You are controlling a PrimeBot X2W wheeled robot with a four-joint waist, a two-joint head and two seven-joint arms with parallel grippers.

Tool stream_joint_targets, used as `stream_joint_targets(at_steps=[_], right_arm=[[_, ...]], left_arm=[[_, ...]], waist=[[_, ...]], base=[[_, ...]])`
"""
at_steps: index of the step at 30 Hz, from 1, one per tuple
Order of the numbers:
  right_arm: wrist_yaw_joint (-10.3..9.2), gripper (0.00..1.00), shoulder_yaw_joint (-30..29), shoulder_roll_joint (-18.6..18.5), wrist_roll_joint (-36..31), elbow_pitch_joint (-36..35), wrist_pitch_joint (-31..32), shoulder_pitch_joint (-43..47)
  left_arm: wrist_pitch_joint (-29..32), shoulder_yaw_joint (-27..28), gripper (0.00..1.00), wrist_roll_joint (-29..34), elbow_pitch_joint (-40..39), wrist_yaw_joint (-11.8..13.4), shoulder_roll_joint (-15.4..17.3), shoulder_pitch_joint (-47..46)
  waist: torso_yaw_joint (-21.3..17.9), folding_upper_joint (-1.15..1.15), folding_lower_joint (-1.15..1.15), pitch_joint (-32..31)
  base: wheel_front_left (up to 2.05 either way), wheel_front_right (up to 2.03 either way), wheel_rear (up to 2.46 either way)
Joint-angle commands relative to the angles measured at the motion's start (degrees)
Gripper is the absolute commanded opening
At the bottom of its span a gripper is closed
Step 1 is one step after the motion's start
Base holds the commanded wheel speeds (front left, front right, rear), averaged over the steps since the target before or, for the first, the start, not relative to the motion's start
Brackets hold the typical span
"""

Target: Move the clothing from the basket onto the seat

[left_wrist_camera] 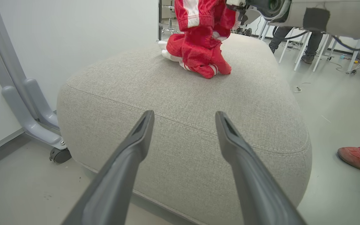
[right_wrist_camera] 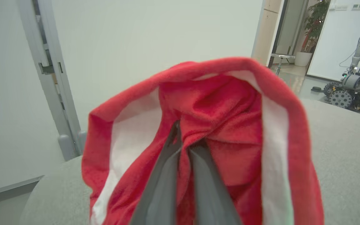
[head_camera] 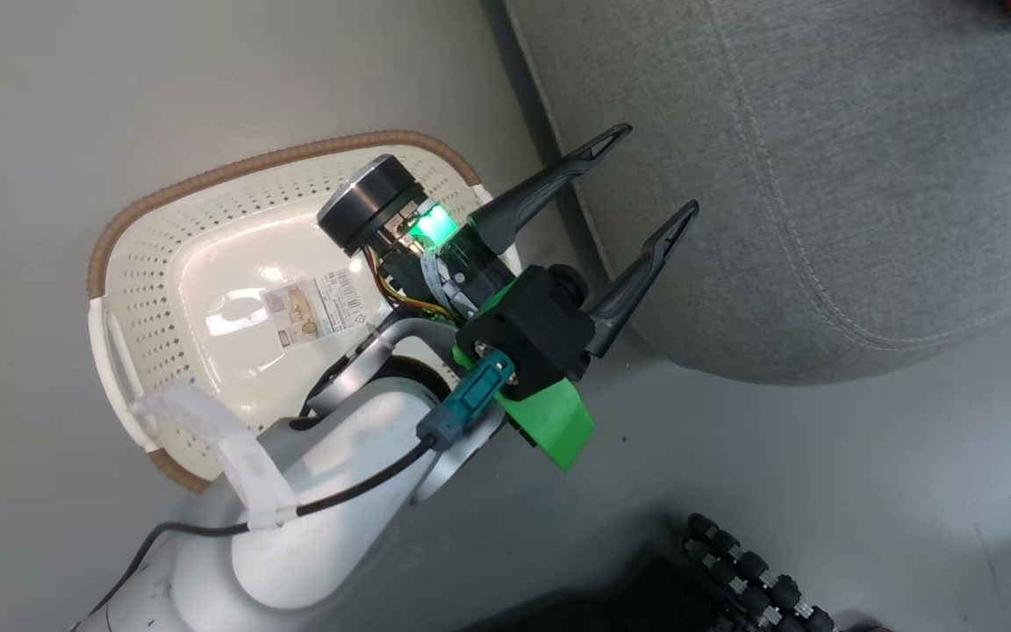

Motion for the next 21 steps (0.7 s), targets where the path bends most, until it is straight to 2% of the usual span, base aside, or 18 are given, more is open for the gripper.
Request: stream_joint_targets(at_steps=[1, 3, 6, 8, 9, 15, 21], right_arm=[[-0.08, 0.00, 0.5, -0.3, 0.5, 2.7, -0.2, -0.9], [-0.08, 0.00, 0.8, -0.3, 0.9, 6.7, -0.2, -1.6], [-0.08, 0.13, 1.7, 0.3, 0.6, 9.7, -0.2, -1.7], [-0.08, 0.44, 2.2, 0.4, 0.0, 10.4, -0.2, -0.9], [-0.08, 1.00, 2.0, 0.5, -0.3, 10.4, -0.2, -0.2], [-0.08, 1.00, 2.1, 2.7, -3.9, 6.2, -0.2, 6.7], [-0.08, 1.00, 7.5, 4.9, -6.1, 0.4, -0.2, 16.5]], left_arm=[[-0.4, 0.0, 1.00, 0.0, 0.4, -0.1, -0.2, -0.9], [-0.9, -0.1, 1.00, -0.3, 0.8, 0.1, -0.4, -0.4], [-1.6, -0.1, 1.00, -0.8, 1.6, 0.5, -0.6, 0.4], [-2.2, 0.2, 1.00, -1.2, 2.0, 1.1, -0.7, 1.2], [-2.5, 0.2, 1.00, -1.5, 2.3, 1.5, -0.7, 1.8], [-5.3, 1.9, 1.00, -3.3, 4.4, 4.0, -0.2, 5.2], [-9.1, 5.6, 1.00, -7.9, 7.6, 6.7, -0.4, 10.6]], waist=[[2.8, 0.00, -0.02, 2.2], [3.1, 0.00, -0.02, 1.6], [3.3, 0.00, -0.02, 0.3], [3.3, 0.00, -0.02, -0.9], [3.4, 0.00, -0.02, -1.7], [4.0, 0.00, -0.02, -7.8], [5.0, 0.00, -0.02, -14.6]], base=[[0.00, 0.00, 0.00], [0.00, 0.00, 0.00], [0.00, 0.00, 0.00], [0.00, 0.00, 0.00], [0.00, 0.00, 0.00], [0.00, 0.00, 0.00], [0.00, 0.00, 0.00]])
